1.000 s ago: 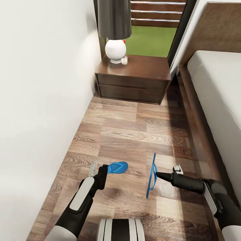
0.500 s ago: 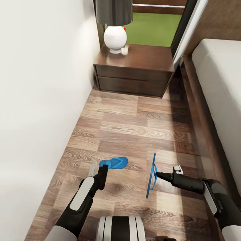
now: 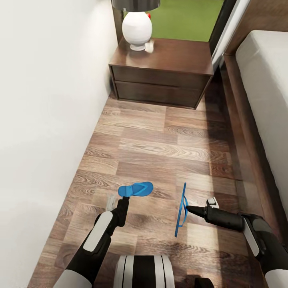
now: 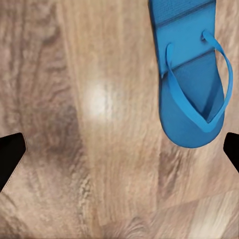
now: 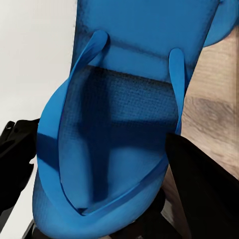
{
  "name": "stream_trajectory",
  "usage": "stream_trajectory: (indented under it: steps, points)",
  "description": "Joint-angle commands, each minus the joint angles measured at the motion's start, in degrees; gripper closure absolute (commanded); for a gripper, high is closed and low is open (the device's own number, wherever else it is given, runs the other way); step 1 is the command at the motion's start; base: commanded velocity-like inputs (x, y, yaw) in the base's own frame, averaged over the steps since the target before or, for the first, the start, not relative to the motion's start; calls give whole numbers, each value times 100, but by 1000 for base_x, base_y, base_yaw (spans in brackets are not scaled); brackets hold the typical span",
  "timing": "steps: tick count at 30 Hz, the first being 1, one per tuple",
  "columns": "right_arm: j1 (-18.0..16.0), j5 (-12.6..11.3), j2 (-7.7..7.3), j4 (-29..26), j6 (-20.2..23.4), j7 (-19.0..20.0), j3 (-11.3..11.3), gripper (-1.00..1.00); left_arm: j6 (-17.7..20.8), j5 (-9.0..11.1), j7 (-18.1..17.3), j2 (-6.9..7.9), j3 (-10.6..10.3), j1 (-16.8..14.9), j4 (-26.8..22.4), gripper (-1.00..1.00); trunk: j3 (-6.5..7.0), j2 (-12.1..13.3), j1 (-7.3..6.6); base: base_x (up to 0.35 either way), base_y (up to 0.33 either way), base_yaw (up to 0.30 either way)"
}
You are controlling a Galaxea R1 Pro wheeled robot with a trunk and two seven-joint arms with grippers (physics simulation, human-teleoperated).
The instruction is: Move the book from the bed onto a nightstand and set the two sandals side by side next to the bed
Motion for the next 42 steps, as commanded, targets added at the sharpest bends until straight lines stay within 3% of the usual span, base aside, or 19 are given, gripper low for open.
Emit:
stream_trajectory:
  steps: [1,7,11,15,42]
  points:
    - [-2,-25,-1,-1,43,5,-1,100,-9,26,24,0,-1,-2,-6,-100,-26,-3,1,0,0,0]
    - [-2,-25,-1,-4,43,9,-1,100,-9,26,24,0,-1,-2,-6,-100,-115,-8,12,0,0,0]
    - [-2,-85,1,-566,64,17,14,100,-9,26,24,0,-1,-2,-6,-100,-115,-8,12,0,0,0]
    - [-2,-93,-14,-721,68,74,16,100,-8,26,24,0,-1,-1,-6,-100,-115,-8,12,0,0,0]
    - [-2,-95,-10,-762,69,86,17,100,0,18,14,0,-5,-2,-1,-100,-115,-8,12,36,-36,0]
